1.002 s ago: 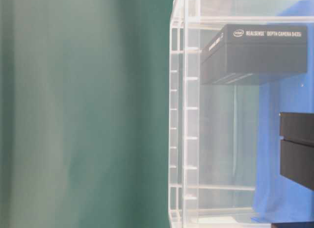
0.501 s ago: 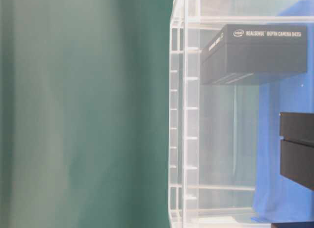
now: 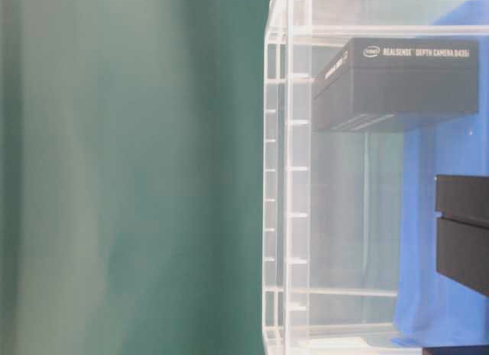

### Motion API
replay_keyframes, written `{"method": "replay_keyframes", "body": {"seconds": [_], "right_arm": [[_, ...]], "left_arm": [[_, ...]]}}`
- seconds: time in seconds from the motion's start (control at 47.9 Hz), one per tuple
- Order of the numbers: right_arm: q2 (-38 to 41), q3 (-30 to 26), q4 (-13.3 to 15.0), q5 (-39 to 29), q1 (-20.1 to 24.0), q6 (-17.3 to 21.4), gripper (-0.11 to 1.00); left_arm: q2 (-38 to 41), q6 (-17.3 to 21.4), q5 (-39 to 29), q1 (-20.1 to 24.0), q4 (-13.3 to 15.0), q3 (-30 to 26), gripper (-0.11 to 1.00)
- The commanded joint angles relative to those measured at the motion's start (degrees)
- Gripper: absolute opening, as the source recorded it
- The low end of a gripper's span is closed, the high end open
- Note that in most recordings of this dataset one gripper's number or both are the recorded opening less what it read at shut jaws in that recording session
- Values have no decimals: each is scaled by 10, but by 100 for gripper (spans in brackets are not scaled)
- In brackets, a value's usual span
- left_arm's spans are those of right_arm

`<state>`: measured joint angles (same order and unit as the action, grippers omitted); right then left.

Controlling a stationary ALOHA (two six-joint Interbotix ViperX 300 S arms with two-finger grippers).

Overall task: Take the box out of the case with the left arm.
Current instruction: 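Withdraw the left gripper to the left side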

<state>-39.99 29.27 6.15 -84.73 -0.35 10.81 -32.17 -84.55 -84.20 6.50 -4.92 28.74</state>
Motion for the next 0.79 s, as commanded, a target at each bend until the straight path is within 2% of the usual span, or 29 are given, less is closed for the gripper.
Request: {"method": "replay_keyframes", "body": {"seconds": [0.0,0.063,0.167,0.772], "right_arm": [[0,-6,1,2,0,0,1],[0,-6,0,2,-1,0,1],[0,-6,0,2,-1,1,1],[0,-6,0,2,-1,1,1]], "left_arm": [[-6,24,1,32,-2,-5,97],[-6,43,1,47,-2,-5,97],[-5,53,1,58,0,-6,97],[18,50,13,57,10,-24,97]]}}
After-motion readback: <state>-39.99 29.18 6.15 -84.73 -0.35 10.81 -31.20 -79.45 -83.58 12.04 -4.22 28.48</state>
